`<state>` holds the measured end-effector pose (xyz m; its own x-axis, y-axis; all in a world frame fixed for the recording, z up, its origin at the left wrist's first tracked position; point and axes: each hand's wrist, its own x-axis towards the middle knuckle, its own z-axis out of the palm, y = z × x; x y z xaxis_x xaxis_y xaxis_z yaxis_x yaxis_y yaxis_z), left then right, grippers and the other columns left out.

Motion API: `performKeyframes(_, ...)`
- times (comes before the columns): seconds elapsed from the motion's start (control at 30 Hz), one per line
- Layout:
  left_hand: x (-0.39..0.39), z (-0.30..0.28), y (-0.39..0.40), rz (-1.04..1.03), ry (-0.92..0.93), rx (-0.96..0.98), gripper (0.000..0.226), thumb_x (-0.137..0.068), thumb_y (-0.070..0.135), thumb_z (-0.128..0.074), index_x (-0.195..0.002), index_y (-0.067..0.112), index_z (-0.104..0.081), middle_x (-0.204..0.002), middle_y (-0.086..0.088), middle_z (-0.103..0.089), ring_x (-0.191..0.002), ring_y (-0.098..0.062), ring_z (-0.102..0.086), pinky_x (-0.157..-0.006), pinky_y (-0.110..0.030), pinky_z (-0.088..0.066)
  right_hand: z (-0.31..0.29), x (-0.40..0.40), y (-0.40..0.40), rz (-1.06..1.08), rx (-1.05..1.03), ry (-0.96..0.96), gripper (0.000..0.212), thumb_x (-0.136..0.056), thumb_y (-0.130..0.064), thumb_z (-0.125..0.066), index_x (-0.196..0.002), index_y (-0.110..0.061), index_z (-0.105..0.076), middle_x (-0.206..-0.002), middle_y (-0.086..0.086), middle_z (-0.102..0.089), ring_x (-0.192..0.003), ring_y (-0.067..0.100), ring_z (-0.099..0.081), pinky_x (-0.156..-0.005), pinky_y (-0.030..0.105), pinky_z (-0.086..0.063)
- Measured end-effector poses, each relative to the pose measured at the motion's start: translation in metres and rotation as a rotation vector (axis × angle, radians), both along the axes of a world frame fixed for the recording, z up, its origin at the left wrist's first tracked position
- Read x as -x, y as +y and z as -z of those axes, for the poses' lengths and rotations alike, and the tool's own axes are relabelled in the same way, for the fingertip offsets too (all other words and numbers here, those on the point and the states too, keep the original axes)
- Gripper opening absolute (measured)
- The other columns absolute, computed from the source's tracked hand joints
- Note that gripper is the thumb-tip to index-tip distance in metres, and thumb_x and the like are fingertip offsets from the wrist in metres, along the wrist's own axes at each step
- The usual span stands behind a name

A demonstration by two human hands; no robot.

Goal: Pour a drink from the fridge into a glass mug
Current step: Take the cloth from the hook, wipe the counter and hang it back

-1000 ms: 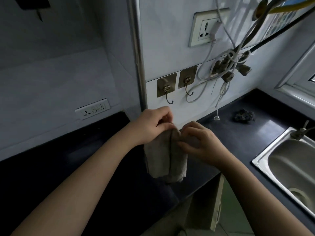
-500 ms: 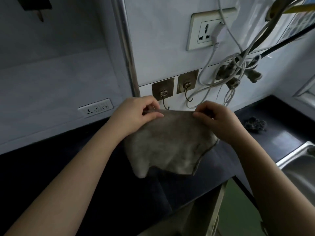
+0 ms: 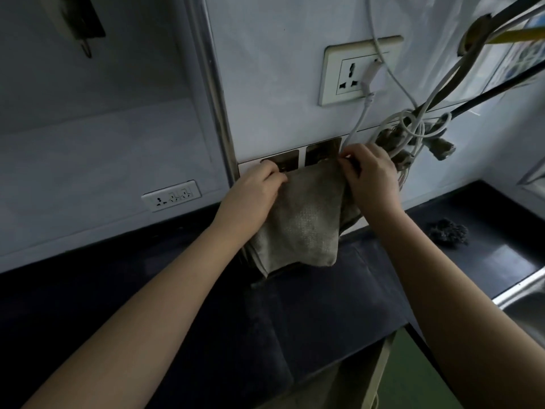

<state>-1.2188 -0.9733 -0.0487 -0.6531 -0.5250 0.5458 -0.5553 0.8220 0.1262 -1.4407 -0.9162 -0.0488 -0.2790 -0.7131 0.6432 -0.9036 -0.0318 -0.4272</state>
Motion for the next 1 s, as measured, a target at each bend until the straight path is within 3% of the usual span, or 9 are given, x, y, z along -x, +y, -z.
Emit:
performKeyframes(0.07,0.002,0.012,-0.006,-0.059,-0.074,-0.052,0.022,-0.1,0.009,-0.047,-0.114,0.005,-0.064,-0.113,-0.012,-0.058,-0.102,-0.026,-0.054,-0.083,-0.031,-0.04,0.007,0.003,-0.005,-0.021,-0.075,-0.002,0.016,-0.093,-0.014,-0.061,-0.102,-0.007,-0.072,-0.098,0.013,-0.066,-0.092,0.03,-0.059,-0.081,0.035,-0.045)
performKeyframes(0.17,-0.002,0.025,-0.005,-0.084,-0.083,-0.1,0.03,-0.1,0.026,-0.039,-0.113,0.011,-0.061,-0.106,-0.005,-0.057,-0.095,-0.016,-0.052,-0.078,-0.031,-0.046,0.018,0.004,-0.007,-0.04,-0.18,-0.007,0.019,-0.093,-0.014,-0.06,-0.103,-0.008,-0.074,-0.103,0.013,-0.068,-0.093,0.031,-0.061,-0.084,0.039,-0.048)
performKeyframes(0.3,-0.003,0.032,0.003,-0.074,-0.123,-0.057,0.031,-0.089,0.003,-0.065,-0.12,0.002,-0.066,-0.108,-0.015,-0.062,-0.096,-0.029,-0.061,-0.073,-0.039,-0.056,0.031,0.003,-0.003,-0.062,-0.194,-0.056,0.019,-0.092,-0.008,-0.06,-0.103,-0.005,-0.075,-0.104,0.014,-0.071,-0.093,0.029,-0.064,-0.084,0.026,-0.045)
performKeyframes(0.4,-0.002,0.033,0.004,-0.042,-0.076,-0.105,0.03,-0.088,-0.001,-0.066,-0.118,0.002,-0.068,-0.107,-0.015,-0.065,-0.097,-0.031,-0.063,-0.075,-0.042,-0.056,0.041,0.003,0.001,-0.074,-0.225,-0.138,0.02,-0.092,-0.006,-0.059,-0.106,-0.006,-0.074,-0.103,0.011,-0.072,-0.092,0.026,-0.065,-0.081,0.02,-0.041)
performKeyframes(0.57,-0.005,0.035,0.009,-0.029,-0.036,-0.36,0.036,-0.101,0.02,-0.049,-0.136,0.017,-0.053,-0.129,-0.004,-0.06,-0.113,-0.018,-0.057,-0.089,-0.024,-0.041,0.055,0.005,0.005,-0.112,-0.407,-0.265,0.024,-0.095,-0.009,-0.053,-0.109,-0.015,-0.072,-0.102,0.003,-0.072,-0.094,0.022,-0.063,-0.077,0.027,-0.043)
performKeyframes(0.67,-0.01,0.027,0.014,-0.066,-0.073,-0.443,0.04,-0.102,0.031,-0.046,-0.142,0.027,-0.044,-0.113,-0.001,-0.067,-0.091,-0.011,-0.062,-0.072,-0.024,-0.046,0.057,0.007,0.013,-0.151,-0.496,-0.318,0.027,-0.098,-0.013,-0.048,-0.116,-0.019,-0.068,-0.107,0.002,-0.07,-0.099,0.023,-0.061,-0.078,0.029,-0.042)
performKeyframes(0.77,-0.015,0.021,0.018,-0.152,-0.142,-0.341,0.048,-0.101,0.04,-0.042,-0.148,0.032,-0.032,-0.09,0.001,-0.07,-0.067,-0.011,-0.062,-0.057,-0.034,-0.055,0.058,0.007,0.024,-0.172,-0.521,-0.35,0.031,-0.1,-0.018,-0.047,-0.126,-0.023,-0.062,-0.117,0.0,-0.068,-0.107,0.02,-0.06,-0.082,0.027,-0.041)
performKeyframes(0.87,-0.024,0.018,0.022,-0.216,-0.208,-0.263,0.051,-0.099,0.046,-0.039,-0.146,0.03,-0.03,-0.088,0.002,-0.069,-0.067,-0.016,-0.064,-0.058,-0.039,-0.057,0.061,0.005,0.035,-0.181,-0.578,-0.345,0.038,-0.1,-0.027,-0.048,-0.138,-0.023,-0.05,-0.13,-0.001,-0.062,-0.117,0.017,-0.056,-0.087,0.023,-0.038)
performKeyframes(1.0,-0.03,0.018,0.028,-0.256,-0.279,-0.296,0.043,-0.099,0.046,-0.04,-0.136,0.025,-0.047,-0.093,0.001,-0.069,-0.075,-0.019,-0.064,-0.064,-0.039,-0.057,0.063,0.0,0.048,-0.162,-0.572,-0.307,0.042,-0.1,-0.036,-0.046,-0.139,-0.023,-0.046,-0.134,0.001,-0.059,-0.122,0.02,-0.055,-0.089,0.028,-0.039)
